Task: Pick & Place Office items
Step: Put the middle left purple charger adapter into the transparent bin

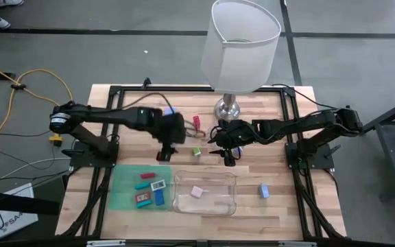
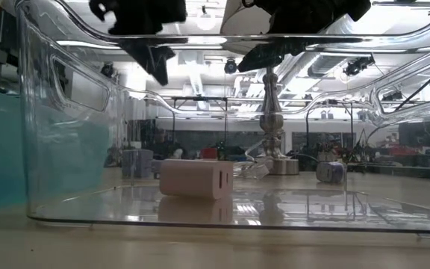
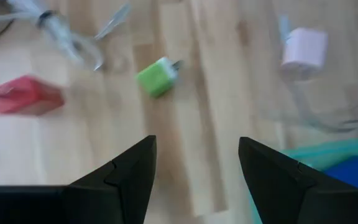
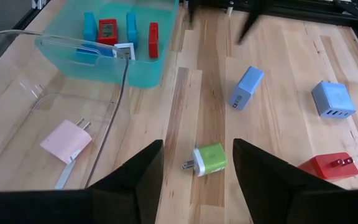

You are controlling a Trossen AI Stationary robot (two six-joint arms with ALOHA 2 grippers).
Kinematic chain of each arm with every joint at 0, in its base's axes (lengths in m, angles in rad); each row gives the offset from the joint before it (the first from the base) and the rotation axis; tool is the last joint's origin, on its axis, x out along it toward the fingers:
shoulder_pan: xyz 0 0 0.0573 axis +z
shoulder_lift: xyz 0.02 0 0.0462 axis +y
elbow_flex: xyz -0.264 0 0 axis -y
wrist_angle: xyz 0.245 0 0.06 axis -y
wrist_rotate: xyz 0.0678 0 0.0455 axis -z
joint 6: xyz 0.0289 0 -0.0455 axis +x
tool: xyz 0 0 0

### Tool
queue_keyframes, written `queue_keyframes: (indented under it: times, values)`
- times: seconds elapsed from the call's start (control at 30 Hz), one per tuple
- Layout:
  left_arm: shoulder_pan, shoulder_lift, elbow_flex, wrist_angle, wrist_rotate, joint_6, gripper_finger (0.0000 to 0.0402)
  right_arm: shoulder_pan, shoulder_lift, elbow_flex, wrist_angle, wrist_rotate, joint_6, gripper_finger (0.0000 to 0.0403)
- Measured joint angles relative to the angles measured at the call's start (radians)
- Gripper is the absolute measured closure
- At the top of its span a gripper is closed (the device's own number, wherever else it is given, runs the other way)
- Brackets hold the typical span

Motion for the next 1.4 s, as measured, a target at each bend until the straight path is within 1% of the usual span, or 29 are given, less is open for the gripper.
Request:
queue_keyframes:
  times: [0.1,0.23,0.47,0.7,1.1,1.4]
  values:
    - [0.073,0.0,-0.008,-0.02,0.031,0.045,0.0181,0.0,0.0,0.0,0.0,0.0,0.0,0.0223]
    - [0.153,0.0,-0.063,-0.014,0.059,0.071,0.0181,0.0,0.0,0.0,0.0,0.0,0.0,0.0223]
    - [0.237,0.0,-0.189,0.063,0.066,0.1,0.0181,0.0,0.0,0.0,0.0,0.0,0.0,0.0223]
    - [0.252,0.008,-0.265,0.131,0.051,0.139,0.0181,0.0,0.0,0.0,0.0,0.0,0.0,0.0223]
    - [0.252,0.11,-0.269,0.158,0.046,0.159,0.0181,0.0,0.0,0.0,0.0,0.0,0.0,0.0223]
    - [0.252,0.122,-0.269,0.162,-0.002,0.159,0.0181,0.0,0.0,0.0,0.0,0.0,0.0,0.0223]
